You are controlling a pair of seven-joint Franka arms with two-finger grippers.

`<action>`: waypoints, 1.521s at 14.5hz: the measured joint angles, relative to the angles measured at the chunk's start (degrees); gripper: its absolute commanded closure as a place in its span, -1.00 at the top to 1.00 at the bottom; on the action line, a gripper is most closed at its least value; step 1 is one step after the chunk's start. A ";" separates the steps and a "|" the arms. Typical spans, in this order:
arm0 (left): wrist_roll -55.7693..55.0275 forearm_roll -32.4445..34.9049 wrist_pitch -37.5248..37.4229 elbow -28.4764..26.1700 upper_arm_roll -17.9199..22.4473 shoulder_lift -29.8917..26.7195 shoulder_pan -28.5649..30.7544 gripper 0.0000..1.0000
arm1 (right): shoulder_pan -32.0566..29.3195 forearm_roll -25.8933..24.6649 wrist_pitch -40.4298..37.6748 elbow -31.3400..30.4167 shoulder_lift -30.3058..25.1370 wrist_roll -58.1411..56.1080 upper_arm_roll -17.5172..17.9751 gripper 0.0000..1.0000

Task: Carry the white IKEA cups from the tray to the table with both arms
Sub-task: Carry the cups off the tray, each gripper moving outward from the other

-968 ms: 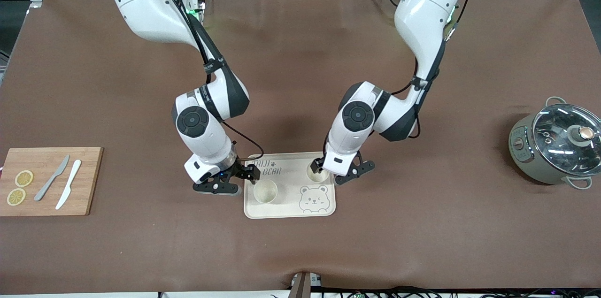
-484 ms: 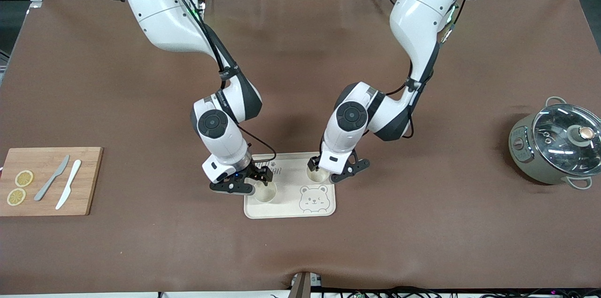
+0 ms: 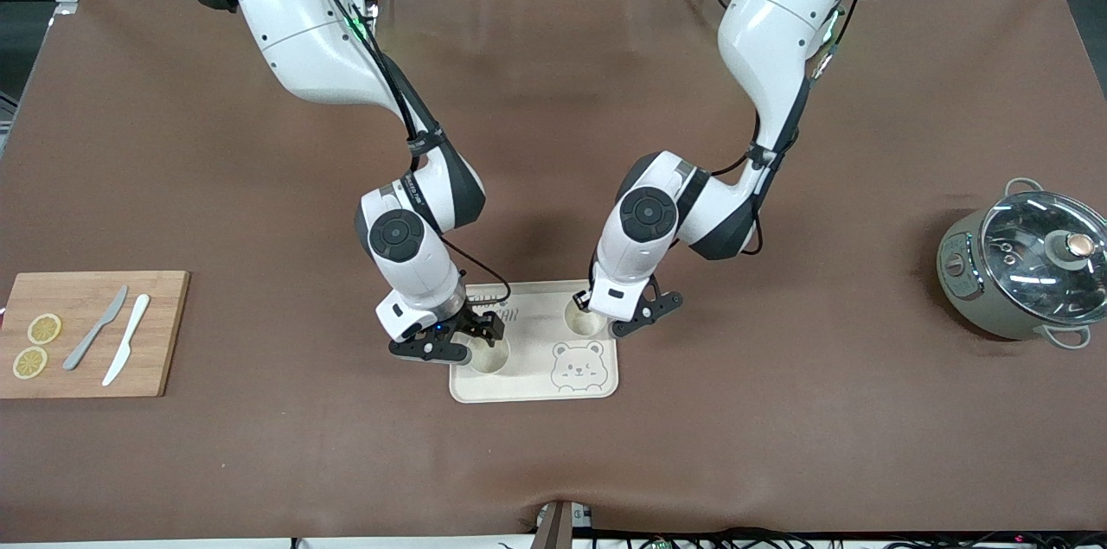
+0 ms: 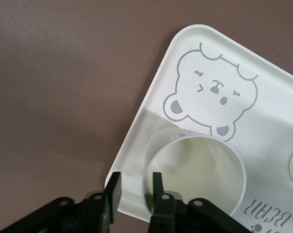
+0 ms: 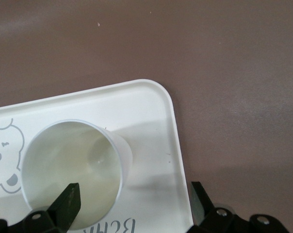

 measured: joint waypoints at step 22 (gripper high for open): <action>0.24 0.02 -2.07 2.13 5.55 -3.30 6.76 -1.00 | -0.23 0.01 -5.17 3.84 0.72 0.54 -0.52 -1.00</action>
